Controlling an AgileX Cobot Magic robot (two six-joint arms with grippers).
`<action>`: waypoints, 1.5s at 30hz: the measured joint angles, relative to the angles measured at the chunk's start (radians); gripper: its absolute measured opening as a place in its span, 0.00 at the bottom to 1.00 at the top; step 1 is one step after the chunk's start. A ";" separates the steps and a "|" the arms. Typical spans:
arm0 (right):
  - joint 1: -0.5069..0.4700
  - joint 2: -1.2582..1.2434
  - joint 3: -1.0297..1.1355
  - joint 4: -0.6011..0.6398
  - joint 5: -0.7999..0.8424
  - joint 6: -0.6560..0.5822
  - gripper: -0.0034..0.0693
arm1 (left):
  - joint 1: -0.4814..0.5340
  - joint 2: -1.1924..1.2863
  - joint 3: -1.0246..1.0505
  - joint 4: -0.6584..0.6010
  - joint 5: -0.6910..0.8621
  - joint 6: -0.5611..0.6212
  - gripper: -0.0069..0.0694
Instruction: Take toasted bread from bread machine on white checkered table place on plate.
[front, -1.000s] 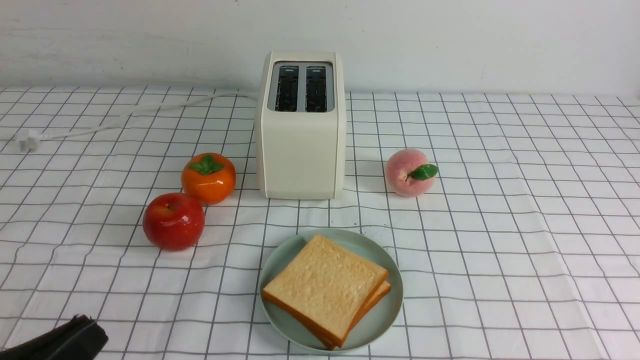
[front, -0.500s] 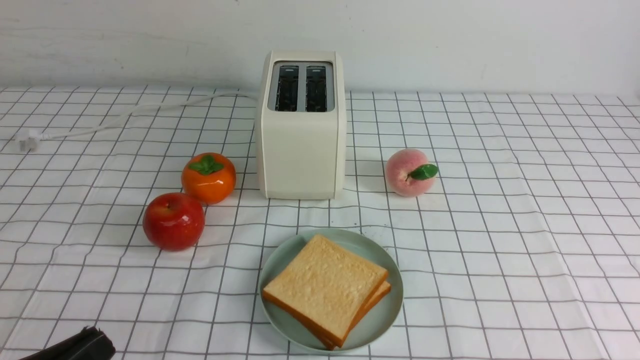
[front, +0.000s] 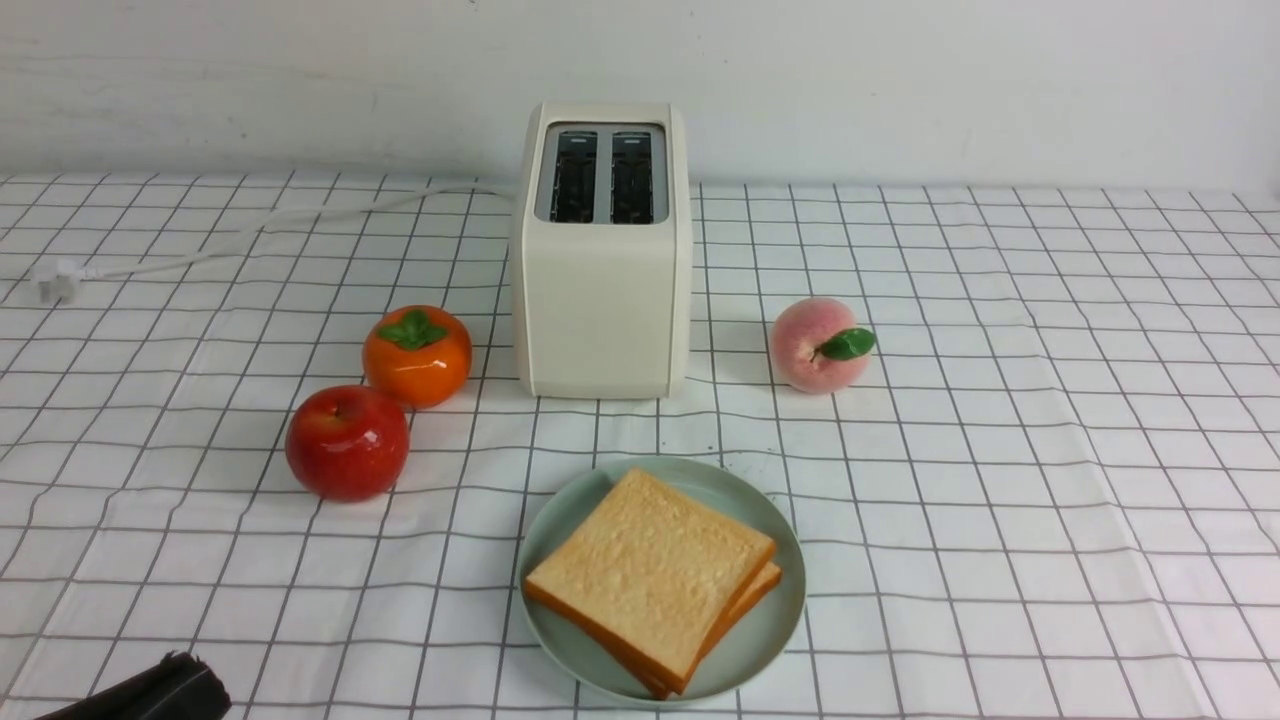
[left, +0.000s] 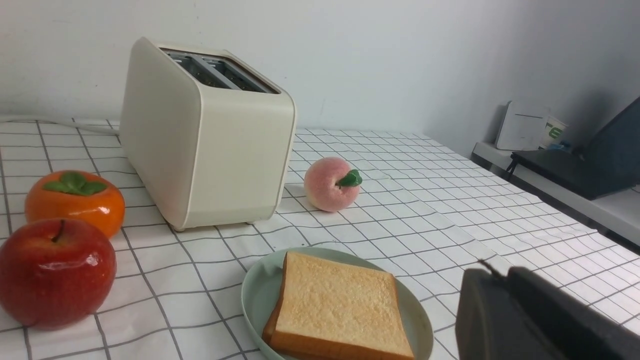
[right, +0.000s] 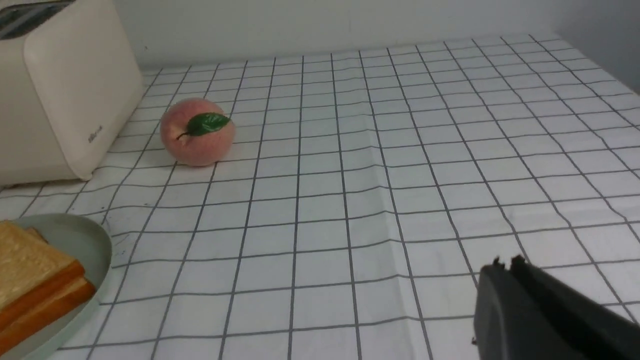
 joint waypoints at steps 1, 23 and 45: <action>-0.001 -0.002 0.047 -0.006 -0.035 0.000 0.05 | 0.000 0.000 0.000 0.000 0.000 0.000 0.14; -0.001 -0.002 0.131 -0.045 -0.033 0.000 0.05 | 0.000 0.000 0.000 0.000 0.000 0.000 0.14; -0.001 -0.002 0.131 -0.048 -0.033 0.000 0.08 | 0.000 0.000 0.013 -0.049 -0.106 -0.005 0.15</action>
